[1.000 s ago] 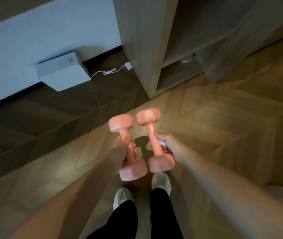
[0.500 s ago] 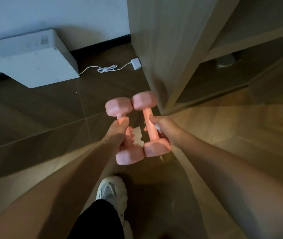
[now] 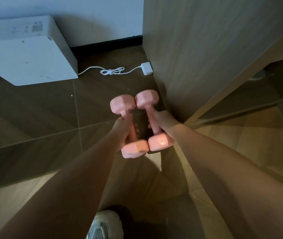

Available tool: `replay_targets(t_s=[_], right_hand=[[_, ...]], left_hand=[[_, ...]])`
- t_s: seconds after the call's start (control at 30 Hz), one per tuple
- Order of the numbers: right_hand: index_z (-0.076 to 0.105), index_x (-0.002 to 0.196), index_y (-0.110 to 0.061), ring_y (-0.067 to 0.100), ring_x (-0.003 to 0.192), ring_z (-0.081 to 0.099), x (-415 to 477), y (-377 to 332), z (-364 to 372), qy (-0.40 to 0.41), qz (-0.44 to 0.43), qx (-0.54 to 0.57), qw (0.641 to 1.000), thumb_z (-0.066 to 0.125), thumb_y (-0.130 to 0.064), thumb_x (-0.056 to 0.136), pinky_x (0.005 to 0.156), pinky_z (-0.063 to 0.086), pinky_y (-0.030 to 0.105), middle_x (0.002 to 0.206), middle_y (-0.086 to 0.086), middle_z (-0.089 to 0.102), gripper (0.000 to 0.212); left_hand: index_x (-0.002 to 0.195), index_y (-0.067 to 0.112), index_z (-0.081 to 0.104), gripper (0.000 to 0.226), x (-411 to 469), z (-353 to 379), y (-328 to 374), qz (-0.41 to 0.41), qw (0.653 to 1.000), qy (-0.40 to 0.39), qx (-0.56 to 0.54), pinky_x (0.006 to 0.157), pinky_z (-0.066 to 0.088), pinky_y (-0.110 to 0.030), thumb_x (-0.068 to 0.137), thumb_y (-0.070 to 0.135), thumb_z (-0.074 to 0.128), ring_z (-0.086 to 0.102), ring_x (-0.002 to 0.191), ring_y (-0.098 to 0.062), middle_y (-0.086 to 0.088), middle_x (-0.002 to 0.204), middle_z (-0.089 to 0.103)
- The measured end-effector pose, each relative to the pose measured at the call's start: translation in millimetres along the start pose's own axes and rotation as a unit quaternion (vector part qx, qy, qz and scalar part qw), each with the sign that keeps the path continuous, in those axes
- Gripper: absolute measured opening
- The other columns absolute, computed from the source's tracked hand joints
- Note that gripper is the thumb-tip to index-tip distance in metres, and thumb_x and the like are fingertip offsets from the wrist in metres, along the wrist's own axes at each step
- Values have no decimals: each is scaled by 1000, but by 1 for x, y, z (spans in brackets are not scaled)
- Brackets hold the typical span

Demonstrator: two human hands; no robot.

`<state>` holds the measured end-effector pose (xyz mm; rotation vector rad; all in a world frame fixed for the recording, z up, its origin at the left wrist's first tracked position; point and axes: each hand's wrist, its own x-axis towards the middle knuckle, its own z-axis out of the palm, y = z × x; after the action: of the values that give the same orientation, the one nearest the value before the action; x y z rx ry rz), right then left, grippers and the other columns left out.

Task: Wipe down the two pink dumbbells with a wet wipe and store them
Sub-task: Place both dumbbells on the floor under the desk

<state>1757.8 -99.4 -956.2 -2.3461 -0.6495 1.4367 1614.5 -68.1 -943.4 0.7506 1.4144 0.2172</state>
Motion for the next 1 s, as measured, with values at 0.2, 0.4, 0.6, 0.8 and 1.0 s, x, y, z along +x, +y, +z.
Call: replay_targets(t_s=[0.2, 0.4, 0.6, 0.8, 1.0], right_hand=[[67, 71, -15, 21, 58, 62, 12, -1, -9, 6, 2, 34, 999, 29, -65, 98, 55, 36, 29, 49, -2, 66, 69], [68, 69, -17, 20, 41, 61, 33, -1, -5, 2, 24, 17, 1000, 29, -65, 96, 52, 35, 29, 44, -3, 64, 68], [57, 111, -8, 27, 78, 61, 24, 0, -9, 33, -64, -217, 974, 34, -30, 106, 63, 38, 32, 99, 13, 65, 32], [54, 120, -20, 20, 82, 56, -41, 22, -23, 24, -112, -299, 947, 49, -36, 97, 71, 42, 32, 108, 3, 60, 29], [29, 144, -33, 24, 91, 64, -60, 60, -29, 88, -220, -473, 849, 67, -28, 90, 73, 53, 31, 127, 4, 48, 67]], left_hand=[[113, 4, 57, 50, 16, 16, 7, -8, 1000, 9, 0, 85, 57, -44, 107, 47, 33, 66, 83, -29, -14, 92, 67], [102, 10, 62, 48, 29, 17, 12, -14, 999, 26, 32, 89, 57, -46, 106, 47, 33, 68, 88, -31, -15, 97, 69], [121, 6, 56, 35, 20, 9, 8, 55, 975, 26, 213, 96, 51, -46, 108, 31, 37, 62, 99, -31, -17, 114, 64], [156, 27, 21, 81, -13, -23, -24, 191, 915, -92, 343, 85, 53, -31, 92, 18, 70, 54, 121, -24, -8, 143, 49], [148, 37, 34, 81, -24, -19, -41, 223, 811, -48, 539, 106, 46, -43, 82, 28, 80, 50, 128, -25, -4, 142, 50]])
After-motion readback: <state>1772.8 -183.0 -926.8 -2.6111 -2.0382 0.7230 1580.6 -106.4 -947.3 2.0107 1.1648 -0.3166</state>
